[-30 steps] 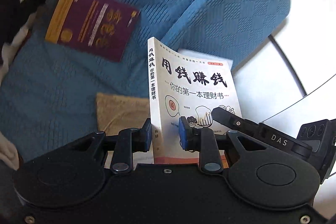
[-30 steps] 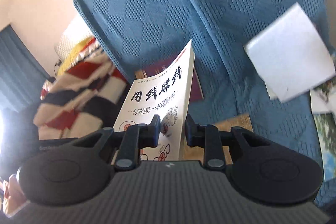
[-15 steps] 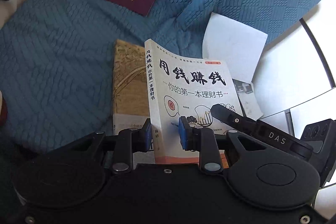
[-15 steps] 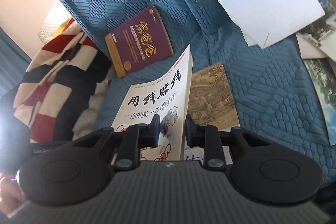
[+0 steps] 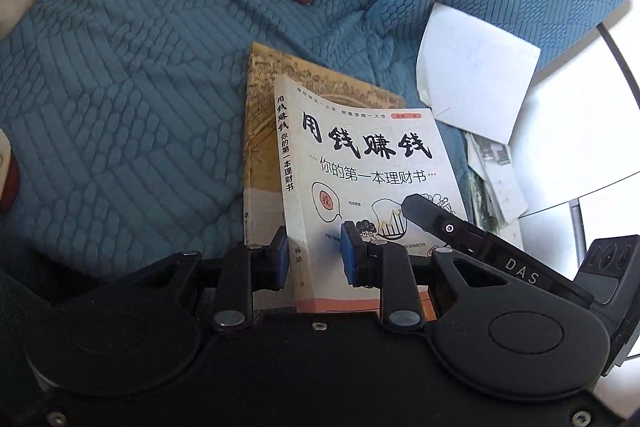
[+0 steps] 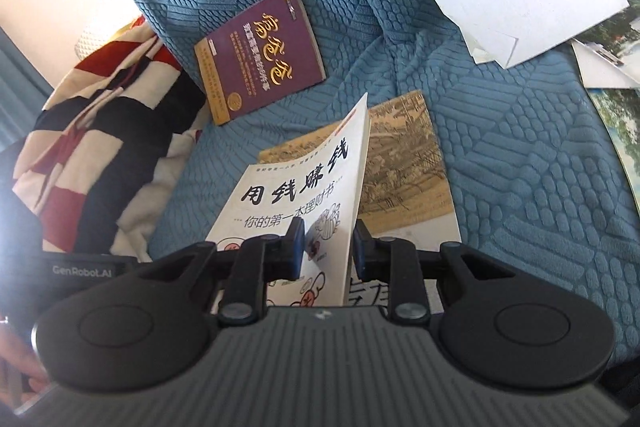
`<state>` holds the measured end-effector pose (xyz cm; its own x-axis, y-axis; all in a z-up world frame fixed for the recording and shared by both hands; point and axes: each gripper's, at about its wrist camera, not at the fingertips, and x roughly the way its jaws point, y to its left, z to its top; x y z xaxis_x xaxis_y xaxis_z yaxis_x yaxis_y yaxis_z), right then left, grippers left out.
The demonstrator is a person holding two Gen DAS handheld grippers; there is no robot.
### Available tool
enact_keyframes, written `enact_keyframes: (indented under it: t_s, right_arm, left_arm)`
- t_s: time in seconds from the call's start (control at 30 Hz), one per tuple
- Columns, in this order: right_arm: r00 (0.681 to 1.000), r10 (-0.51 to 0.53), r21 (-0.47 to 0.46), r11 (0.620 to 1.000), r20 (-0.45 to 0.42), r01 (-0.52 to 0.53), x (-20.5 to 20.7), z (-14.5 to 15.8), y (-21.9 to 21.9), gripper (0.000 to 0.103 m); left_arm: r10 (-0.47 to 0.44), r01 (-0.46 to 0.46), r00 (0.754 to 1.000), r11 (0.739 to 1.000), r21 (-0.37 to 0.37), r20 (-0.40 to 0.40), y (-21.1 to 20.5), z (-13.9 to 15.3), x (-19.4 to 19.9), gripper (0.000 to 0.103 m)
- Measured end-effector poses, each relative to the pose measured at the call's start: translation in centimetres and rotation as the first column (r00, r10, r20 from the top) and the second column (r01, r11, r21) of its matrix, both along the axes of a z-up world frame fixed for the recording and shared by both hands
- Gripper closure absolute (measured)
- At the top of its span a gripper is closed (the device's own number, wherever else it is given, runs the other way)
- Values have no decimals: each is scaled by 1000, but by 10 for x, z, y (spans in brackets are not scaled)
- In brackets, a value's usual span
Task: Organize objects
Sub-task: 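Carry the white-and-orange book with the left tool and lay it onto the beige book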
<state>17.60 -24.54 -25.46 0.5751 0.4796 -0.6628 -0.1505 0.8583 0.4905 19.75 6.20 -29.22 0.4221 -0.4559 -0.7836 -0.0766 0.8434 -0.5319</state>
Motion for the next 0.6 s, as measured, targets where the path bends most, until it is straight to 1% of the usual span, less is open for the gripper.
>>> enact_keyframes:
  t_s: [0.17,0.23,0.3,0.4,0.5,0.57,0.6]
  right_arm:
    - [1000,-8,-7,1000,-24,8,0,-8,-1,74]
    - [999,-9,-25,1000,-37,8,1,-11,1,72]
    - [999,-9,-50,999,-53,6,2,-15,4,70]
    - [998,-12,-48,999,-56,9,2,-16,3,70]
    - [998,-19,-61,998,-62,15,2,-14,3,67]
    - [997,-37,-89,996,-71,31,3,-12,3,65]
    - [996,-48,-106,994,-77,40,3,-11,3,66]
  left_arm:
    - [-15,16,1000,999,28,-12,-5,-6,0,78]
    - [-22,23,999,999,42,-26,-8,-8,0,78]
    - [-32,33,999,998,58,-18,-10,-9,-2,78]
    - [-36,37,999,998,59,-23,-11,-9,-1,78]
    - [-36,37,999,997,67,-22,-10,-8,-1,74]
    - [-36,38,999,997,69,-24,-8,-7,-1,72]
    - [-38,40,999,997,70,-28,-8,-6,-1,71]
